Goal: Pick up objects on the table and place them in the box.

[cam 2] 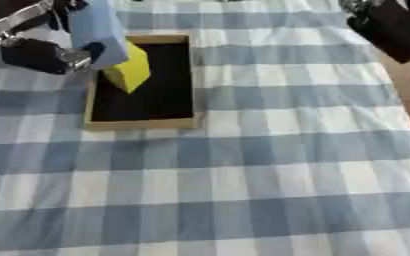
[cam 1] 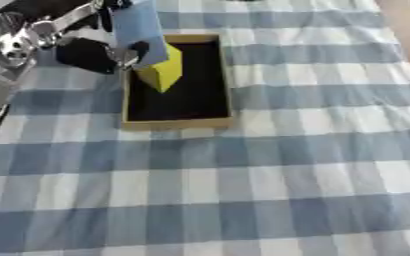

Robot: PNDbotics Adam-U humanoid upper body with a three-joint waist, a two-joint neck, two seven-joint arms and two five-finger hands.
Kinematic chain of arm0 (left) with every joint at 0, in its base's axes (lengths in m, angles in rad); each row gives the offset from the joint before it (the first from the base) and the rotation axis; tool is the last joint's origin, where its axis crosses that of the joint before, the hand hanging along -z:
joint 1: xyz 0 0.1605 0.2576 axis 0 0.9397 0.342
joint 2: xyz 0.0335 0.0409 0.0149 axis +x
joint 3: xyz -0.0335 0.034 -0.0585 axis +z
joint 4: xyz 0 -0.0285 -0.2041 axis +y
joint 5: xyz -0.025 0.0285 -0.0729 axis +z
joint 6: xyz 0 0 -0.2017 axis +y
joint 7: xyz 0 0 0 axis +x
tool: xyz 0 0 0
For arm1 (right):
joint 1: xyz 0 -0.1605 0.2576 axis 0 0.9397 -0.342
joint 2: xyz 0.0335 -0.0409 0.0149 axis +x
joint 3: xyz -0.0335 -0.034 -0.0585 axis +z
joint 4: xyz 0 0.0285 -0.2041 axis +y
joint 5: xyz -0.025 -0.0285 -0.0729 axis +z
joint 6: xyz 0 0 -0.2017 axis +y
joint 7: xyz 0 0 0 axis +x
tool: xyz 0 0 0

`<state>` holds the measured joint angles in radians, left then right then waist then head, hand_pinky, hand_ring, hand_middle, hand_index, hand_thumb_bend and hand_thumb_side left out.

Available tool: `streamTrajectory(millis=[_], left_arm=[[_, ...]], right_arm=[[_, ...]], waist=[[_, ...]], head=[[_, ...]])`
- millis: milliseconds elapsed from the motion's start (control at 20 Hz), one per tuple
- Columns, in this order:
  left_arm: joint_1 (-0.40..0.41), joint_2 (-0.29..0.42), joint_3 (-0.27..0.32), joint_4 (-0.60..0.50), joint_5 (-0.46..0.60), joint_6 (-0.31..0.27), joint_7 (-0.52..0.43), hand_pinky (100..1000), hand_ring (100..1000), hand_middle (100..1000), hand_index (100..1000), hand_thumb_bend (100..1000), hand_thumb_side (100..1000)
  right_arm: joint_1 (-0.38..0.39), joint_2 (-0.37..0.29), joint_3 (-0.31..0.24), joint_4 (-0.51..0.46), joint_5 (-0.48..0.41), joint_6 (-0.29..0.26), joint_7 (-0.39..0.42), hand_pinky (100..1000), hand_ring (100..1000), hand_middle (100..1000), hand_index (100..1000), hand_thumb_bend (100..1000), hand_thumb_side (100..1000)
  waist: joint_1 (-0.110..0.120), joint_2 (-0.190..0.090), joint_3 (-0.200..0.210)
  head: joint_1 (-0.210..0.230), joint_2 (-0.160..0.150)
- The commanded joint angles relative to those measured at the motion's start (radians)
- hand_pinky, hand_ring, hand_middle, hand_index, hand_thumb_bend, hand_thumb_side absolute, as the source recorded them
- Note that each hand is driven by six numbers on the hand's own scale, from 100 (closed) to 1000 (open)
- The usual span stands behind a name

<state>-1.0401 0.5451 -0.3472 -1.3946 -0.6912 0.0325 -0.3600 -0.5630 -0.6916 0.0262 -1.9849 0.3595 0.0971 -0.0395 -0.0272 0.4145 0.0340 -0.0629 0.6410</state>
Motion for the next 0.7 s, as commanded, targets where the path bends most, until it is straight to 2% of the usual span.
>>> streamTrajectory(millis=[50,350,700], left_arm=[[-0.034,-0.004,0.035,0.059,-0.041,-0.009,0.046,593,602,552,770,100,631],[-0.066,-0.026,0.076,0.161,-0.078,-0.018,0.103,588,599,551,772,100,633],[-0.086,-0.037,0.095,0.174,-0.009,-0.005,0.091,574,591,546,776,100,635]], right_arm=[[-0.018,-0.018,-0.004,-0.015,-0.006,-0.003,0.005,820,795,586,823,100,884],[-0.031,-0.016,-0.002,-0.015,-0.007,-0.006,0.009,820,795,586,823,100,882],[-0.028,-0.018,-0.002,-0.015,-0.005,-0.002,0.009,820,794,585,822,100,881]], waist=[[0.001,-0.018,-0.006],[0.002,-0.004,-0.023],[0.006,0.008,-0.028]], head=[[0.010,-0.016],[0.024,-0.037],[0.024,-0.043]])
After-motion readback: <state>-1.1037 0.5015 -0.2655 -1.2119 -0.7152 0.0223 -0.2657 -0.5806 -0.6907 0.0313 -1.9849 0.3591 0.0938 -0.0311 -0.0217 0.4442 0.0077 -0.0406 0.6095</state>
